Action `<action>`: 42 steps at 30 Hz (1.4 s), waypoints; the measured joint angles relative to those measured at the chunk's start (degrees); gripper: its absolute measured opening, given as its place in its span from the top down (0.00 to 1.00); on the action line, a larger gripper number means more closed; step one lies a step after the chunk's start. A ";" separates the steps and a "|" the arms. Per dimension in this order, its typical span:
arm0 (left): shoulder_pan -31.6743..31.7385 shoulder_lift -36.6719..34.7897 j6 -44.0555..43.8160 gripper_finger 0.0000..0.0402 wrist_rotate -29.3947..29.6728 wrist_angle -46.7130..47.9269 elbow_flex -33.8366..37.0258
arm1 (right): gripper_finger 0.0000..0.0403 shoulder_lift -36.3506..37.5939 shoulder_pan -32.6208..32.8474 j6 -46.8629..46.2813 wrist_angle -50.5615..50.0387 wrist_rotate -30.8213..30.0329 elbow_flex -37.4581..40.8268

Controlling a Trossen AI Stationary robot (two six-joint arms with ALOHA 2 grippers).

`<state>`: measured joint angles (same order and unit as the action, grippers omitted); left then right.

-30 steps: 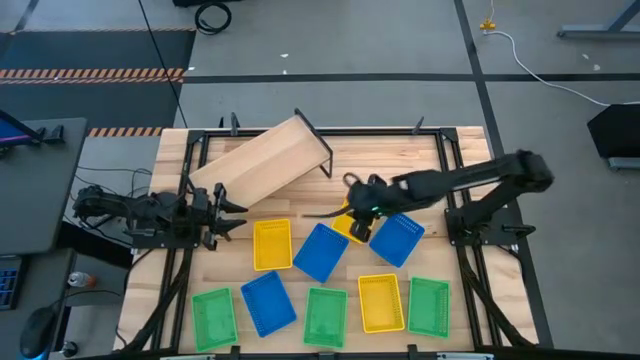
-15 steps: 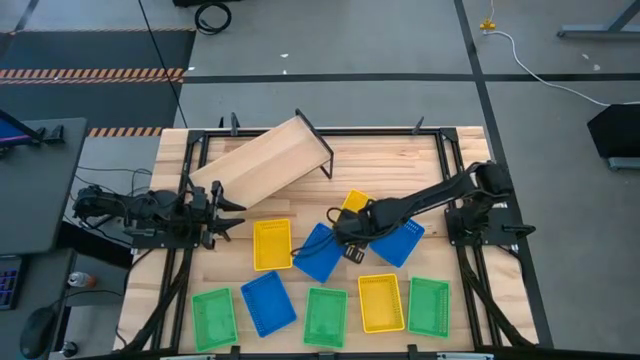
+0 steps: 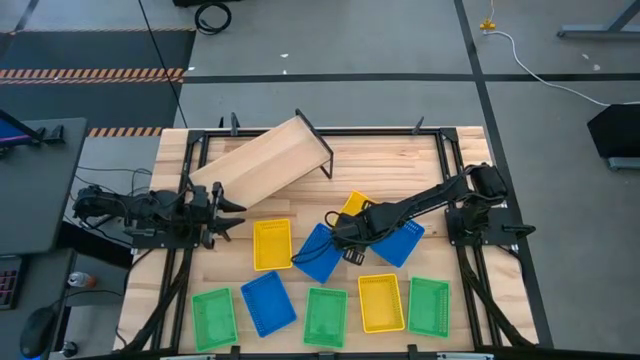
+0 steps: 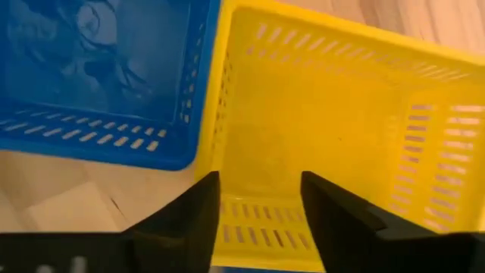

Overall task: Stack baskets on shelf by color
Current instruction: Put the top right yellow basket on the shelf

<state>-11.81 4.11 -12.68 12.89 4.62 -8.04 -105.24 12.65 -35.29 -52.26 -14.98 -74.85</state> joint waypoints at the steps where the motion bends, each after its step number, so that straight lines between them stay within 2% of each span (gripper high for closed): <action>1: 0.00 0.02 -0.46 0.60 0.08 0.23 -0.02 | 0.47 0.48 0.06 -0.04 -1.02 0.06 0.00; 6: 0.00 0.03 -2.98 0.60 2.87 0.84 -0.06 | 0.37 4.10 0.04 -2.89 -2.59 3.87 0.00; 10: 0.00 0.13 -4.75 0.60 5.63 1.77 0.06 | 0.34 6.11 0.45 -3.51 -2.47 6.09 0.00; 14: -0.02 0.30 -5.69 0.60 7.96 1.81 0.12 | 0.36 5.17 0.78 -3.13 -2.11 3.67 0.00; 29: 0.00 0.78 -4.48 0.60 13.20 -2.47 0.16 | 0.41 -2.58 -0.34 12.11 0.82 2.83 0.11; 34: 0.02 0.78 -0.49 0.60 13.28 -6.40 0.16 | 0.41 -2.08 -1.49 13.46 -0.96 2.09 0.11; 42: 0.02 0.78 1.30 0.60 13.30 -9.93 0.16 | 0.41 1.35 -1.46 13.44 -4.72 0.98 0.11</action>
<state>-11.79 4.89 -11.38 26.20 -5.31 -7.88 -103.88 11.19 -21.85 -56.99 -14.00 -74.74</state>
